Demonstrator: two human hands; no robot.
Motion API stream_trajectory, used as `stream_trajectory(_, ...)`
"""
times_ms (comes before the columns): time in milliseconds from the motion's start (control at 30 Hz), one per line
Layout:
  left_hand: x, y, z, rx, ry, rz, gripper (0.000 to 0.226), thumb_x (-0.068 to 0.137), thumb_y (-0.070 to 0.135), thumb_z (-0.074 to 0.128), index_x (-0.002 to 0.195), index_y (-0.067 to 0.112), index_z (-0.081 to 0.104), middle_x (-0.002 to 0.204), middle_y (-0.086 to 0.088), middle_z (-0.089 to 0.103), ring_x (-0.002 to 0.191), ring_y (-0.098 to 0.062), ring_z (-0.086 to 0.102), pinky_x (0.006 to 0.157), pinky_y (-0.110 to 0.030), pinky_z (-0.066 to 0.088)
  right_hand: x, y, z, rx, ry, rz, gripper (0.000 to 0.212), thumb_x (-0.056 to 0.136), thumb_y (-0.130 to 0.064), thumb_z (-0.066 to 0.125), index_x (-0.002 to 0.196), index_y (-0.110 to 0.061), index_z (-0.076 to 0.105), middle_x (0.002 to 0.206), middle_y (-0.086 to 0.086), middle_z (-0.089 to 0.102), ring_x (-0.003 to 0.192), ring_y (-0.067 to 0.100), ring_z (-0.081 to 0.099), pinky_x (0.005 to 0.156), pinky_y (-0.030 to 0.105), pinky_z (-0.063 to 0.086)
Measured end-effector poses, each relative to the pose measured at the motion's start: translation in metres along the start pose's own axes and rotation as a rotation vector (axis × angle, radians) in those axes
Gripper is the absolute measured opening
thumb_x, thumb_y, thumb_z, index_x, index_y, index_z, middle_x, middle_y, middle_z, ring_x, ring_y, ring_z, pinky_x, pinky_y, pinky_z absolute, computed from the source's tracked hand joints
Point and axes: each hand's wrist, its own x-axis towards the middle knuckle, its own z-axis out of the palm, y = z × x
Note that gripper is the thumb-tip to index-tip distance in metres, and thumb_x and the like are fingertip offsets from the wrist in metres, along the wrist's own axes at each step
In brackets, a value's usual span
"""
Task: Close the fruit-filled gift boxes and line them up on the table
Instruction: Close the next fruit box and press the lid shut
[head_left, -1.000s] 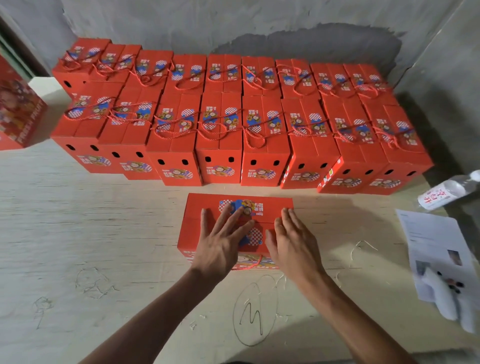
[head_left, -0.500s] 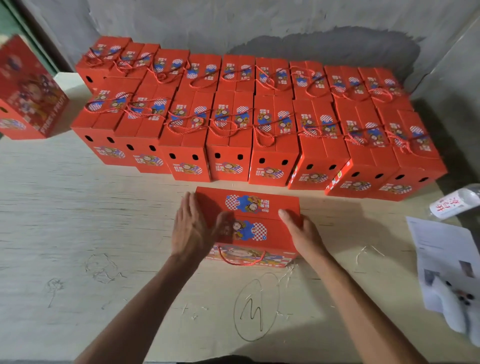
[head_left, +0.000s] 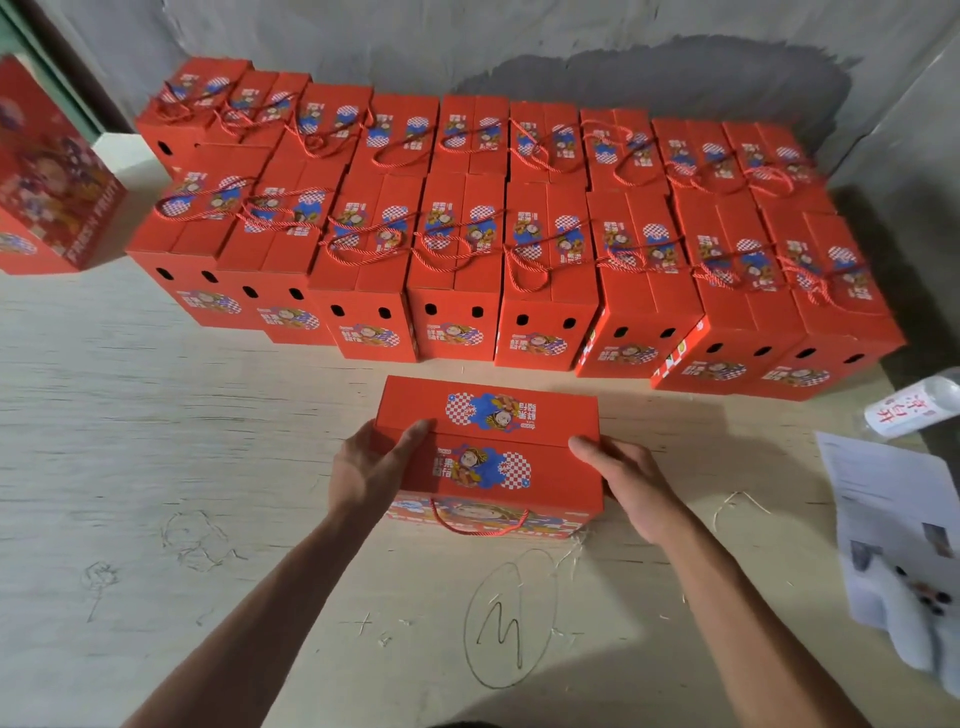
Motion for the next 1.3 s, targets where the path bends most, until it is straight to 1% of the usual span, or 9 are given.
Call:
stream_trajectory(200, 0.002, -0.003, -0.003, 0.054, -0.03, 0.073, 0.059, 0.085, 0.068, 0.066, 0.122, 0.022, 0.068, 0.102, 0.005, 0.078, 0.085, -0.014, 0.077, 0.076, -0.045, 0.065, 0.006, -0.015, -0.006, -0.172, 0.072, -0.131, 0.09, 0.079, -0.056, 0.084, 0.153, -0.043, 0.035, 0.142, -0.027, 0.048, 0.119, -0.015, 0.055, 0.093, 0.019, 0.051)
stream_trajectory(333, 0.005, 0.002, -0.004, 0.081, -0.006, 0.092, 0.061, 0.082, 0.071, 0.068, 0.118, 0.022, 0.071, 0.098, 0.006, 0.078, 0.085, -0.012, 0.076, 0.077, -0.044, 0.065, 0.012, -0.029, -0.009, -0.326, 0.076, -0.147, 0.058, 0.072, -0.067, 0.083, 0.119, -0.039, 0.063, 0.114, -0.016, 0.075, 0.101, 0.003, 0.072, 0.084, 0.03, 0.058)
stream_trajectory(500, 0.024, 0.02, -0.006, 0.284, 0.092, 0.262, 0.057, 0.091, 0.068, 0.06, 0.134, 0.031, 0.063, 0.106, 0.007, 0.077, 0.088, -0.012, 0.074, 0.074, -0.04, 0.064, 0.001, -0.03, 0.011, -0.496, 0.268, -0.122, 0.065, 0.065, -0.083, 0.074, 0.098, -0.028, 0.06, 0.09, -0.008, 0.073, 0.08, 0.01, 0.07, 0.065, 0.033, 0.054)
stream_trajectory(633, 0.045, 0.022, -0.006, 0.481, 0.247, 0.339, 0.073, 0.091, 0.064, 0.063, 0.15, 0.024, 0.047, 0.142, -0.004, 0.06, 0.127, -0.025, 0.055, 0.1, -0.045, 0.051, -0.017, -0.02, 0.035, -0.747, 0.36, -0.207, 0.071, 0.073, -0.092, 0.055, 0.073, -0.021, 0.057, 0.066, -0.009, 0.065, 0.064, 0.011, 0.063, 0.057, 0.031, 0.048)
stream_trajectory(800, 0.037, -0.002, -0.015, 0.14, 0.395, 0.204, 0.092, 0.094, 0.053, 0.065, 0.159, 0.011, 0.017, 0.166, -0.011, 0.02, 0.152, -0.03, 0.024, 0.122, -0.052, 0.029, -0.013, -0.026, 0.084, -0.947, 0.139, -0.166, 0.079, 0.078, -0.098, 0.033, 0.058, -0.025, 0.056, 0.042, -0.011, 0.048, 0.042, 0.004, 0.047, 0.046, 0.023, 0.031)
stream_trajectory(900, 0.022, -0.018, -0.024, -0.127, 0.361, -0.024, 0.087, 0.091, 0.058, 0.065, 0.153, 0.011, 0.027, 0.157, -0.015, 0.038, 0.136, -0.03, 0.051, 0.106, -0.048, 0.049, -0.005, -0.024, 0.125, -0.764, -0.006, -0.171, 0.073, 0.085, -0.09, 0.032, 0.06, -0.026, 0.055, 0.05, -0.009, 0.048, 0.048, 0.007, 0.046, 0.05, 0.028, 0.033)
stream_trajectory(967, 0.013, -0.029, -0.034, -0.157, 0.344, -0.081, 0.067, 0.091, 0.065, 0.062, 0.133, 0.015, 0.048, 0.133, -0.013, 0.063, 0.109, -0.023, 0.068, 0.089, -0.043, 0.059, 0.0, -0.02, 0.148, -0.595, -0.025, -0.234, 0.056, 0.09, -0.082, 0.04, 0.08, -0.034, 0.067, 0.076, -0.008, 0.061, 0.063, 0.001, 0.055, 0.055, 0.026, 0.04)
stream_trajectory(1100, 0.005, -0.041, -0.063, -0.051, 0.352, -0.142, 0.074, 0.092, 0.074, 0.052, 0.098, 0.001, 0.065, 0.087, -0.01, 0.07, 0.076, -0.022, 0.069, 0.064, -0.042, 0.057, 0.008, -0.027, 0.183, -0.435, -0.037, -0.261, 0.037, 0.098, -0.056, 0.06, 0.12, -0.027, 0.066, 0.109, -0.007, 0.069, 0.089, -0.005, 0.065, 0.069, 0.017, 0.051)
stream_trajectory(1300, -0.026, -0.04, -0.089, -0.135, 0.237, -0.162, 0.054, 0.095, 0.054, 0.064, 0.078, 0.003, 0.059, 0.066, -0.013, 0.067, 0.046, -0.019, 0.055, 0.05, -0.034, 0.043, 0.019, -0.049, 0.213, -0.553, 0.12, -0.366, 0.019, 0.091, -0.035, 0.075, 0.097, -0.021, 0.064, 0.101, -0.004, 0.06, 0.095, 0.012, 0.061, 0.073, 0.022, 0.049)
